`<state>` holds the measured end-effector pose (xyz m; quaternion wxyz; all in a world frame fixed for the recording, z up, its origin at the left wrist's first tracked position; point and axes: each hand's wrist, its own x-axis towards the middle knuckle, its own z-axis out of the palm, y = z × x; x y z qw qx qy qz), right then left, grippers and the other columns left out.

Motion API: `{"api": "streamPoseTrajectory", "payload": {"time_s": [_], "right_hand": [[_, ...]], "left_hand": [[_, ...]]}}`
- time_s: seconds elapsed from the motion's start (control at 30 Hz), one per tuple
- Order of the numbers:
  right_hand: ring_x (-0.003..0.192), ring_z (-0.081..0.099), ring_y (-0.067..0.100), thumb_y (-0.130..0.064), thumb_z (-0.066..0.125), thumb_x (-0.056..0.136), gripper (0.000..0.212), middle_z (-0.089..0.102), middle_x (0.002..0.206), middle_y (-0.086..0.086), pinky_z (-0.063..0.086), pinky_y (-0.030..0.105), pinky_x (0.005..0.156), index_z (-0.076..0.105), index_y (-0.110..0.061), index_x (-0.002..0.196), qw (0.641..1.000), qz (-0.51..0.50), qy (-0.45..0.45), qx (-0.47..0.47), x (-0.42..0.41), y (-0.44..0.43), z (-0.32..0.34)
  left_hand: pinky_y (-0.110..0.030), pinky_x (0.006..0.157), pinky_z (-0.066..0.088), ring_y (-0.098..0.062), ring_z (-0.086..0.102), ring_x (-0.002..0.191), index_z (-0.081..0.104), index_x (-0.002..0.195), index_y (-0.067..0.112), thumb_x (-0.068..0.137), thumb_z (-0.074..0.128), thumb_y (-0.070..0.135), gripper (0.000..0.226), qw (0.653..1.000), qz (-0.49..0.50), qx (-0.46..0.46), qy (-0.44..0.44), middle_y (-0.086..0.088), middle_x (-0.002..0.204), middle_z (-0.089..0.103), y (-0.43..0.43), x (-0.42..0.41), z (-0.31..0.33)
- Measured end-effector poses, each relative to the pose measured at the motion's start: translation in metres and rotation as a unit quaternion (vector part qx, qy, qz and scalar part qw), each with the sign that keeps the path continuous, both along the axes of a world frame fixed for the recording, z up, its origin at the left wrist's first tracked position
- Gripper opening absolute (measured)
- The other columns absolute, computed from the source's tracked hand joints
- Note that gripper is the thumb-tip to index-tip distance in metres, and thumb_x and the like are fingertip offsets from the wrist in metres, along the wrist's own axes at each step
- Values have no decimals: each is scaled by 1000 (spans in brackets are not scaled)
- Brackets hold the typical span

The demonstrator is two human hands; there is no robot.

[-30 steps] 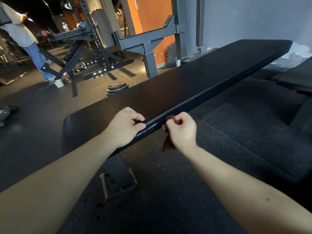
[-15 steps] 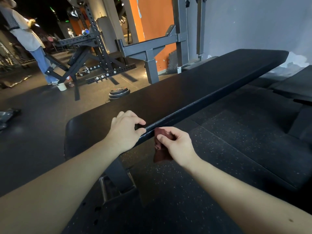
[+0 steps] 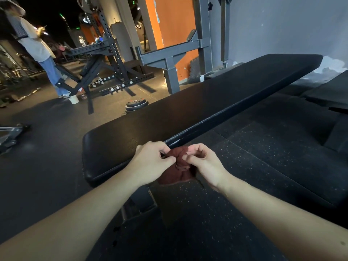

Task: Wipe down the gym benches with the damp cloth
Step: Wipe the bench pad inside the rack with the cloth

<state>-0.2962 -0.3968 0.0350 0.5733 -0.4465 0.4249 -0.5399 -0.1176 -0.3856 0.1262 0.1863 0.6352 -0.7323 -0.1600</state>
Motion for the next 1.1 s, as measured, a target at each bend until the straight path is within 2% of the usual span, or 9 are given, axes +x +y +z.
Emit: {"api": "streamPoseTrajectory", "payload": {"time_s": [0.1, 0.17, 0.27, 0.4, 0.5, 0.6, 0.8, 0.9, 1.1], "right_hand": [[74, 58, 16, -20, 73, 92, 14, 67, 87, 5, 48, 29, 66, 60, -15, 93, 979, -100, 172, 32, 1, 5, 3], [66, 57, 17, -17, 67, 95, 13, 68, 79, 7, 47, 30, 59, 57, -14, 87, 972, -120, 196, 46, 2, 12, 8], [74, 73, 26, -14, 58, 101, 12, 73, 92, 21, 56, 32, 56, 60, -10, 90, 991, -51, 84, 96, 10, 25, 16], [102, 73, 40, -20, 50, 107, 24, 65, 120, 21, 64, 51, 74, 65, -4, 115, 968, 1, -144, 205, 17, 31, 25], [113, 66, 42, -32, 57, 104, 34, 63, 126, 19, 63, 54, 82, 65, -5, 125, 948, 19, -218, 232, 16, 29, 25], [104, 71, 36, -24, 68, 99, 28, 68, 122, 19, 61, 54, 87, 68, -5, 120, 944, 16, -241, 224, 15, 25, 21], [71, 74, 19, -19, 78, 91, 21, 75, 86, 9, 62, 32, 61, 63, -8, 83, 956, -104, -198, 189, 3, 4, 14], [75, 71, 16, -20, 77, 93, 13, 73, 93, 4, 56, 24, 55, 65, -15, 92, 955, -225, -132, 143, -11, -17, 17], [97, 70, 15, -30, 75, 93, 16, 69, 105, -6, 62, 41, 87, 66, -31, 105, 942, -331, -38, 48, -13, -61, 24]], "left_hand": [[-46, 102, 50, -12, 64, 97, 70, 95, 31, 90, 69, 44, 14, 1000, 16, -11, -11, 21, 83, 62, 0, -2, 5], [-45, 105, 47, -13, 64, 96, 70, 99, 29, 92, 68, 41, 14, 999, 22, -17, -26, 20, 82, 61, 1, -6, 8], [-44, 105, 46, -14, 63, 95, 70, 98, 28, 93, 67, 38, 13, 999, 22, -30, -36, 18, 82, 63, 1, -12, 5], [-44, 109, 43, -14, 62, 103, 70, 104, 31, 96, 63, 37, 12, 999, 14, -32, -39, 15, 94, 67, -1, -18, -3], [-35, 106, 38, -15, 60, 109, 70, 112, 32, 98, 61, 38, 18, 999, 1, -12, -45, 15, 107, 70, -4, -19, -12], [-30, 97, 32, -16, 58, 114, 67, 123, 37, 100, 58, 40, 25, 999, -24, 13, -45, 19, 112, 69, -6, -19, -20], [-40, 106, 44, -3, 53, 97, 71, 118, 29, 97, 65, 33, 23, 996, -46, -70, -40, 23, 96, 60, -2, -18, -4], [-41, 107, 46, -8, 57, 105, 69, 123, 26, 97, 65, 35, 28, 987, -1, -141, -75, 12, 115, 59, -9, -7, 5], [-42, 110, 32, -20, 42, 125, 61, 139, 27, 100, 56, 49, 45, 968, 42, -122, -215, 3, 131, 53, -26, 20, 13]]}}
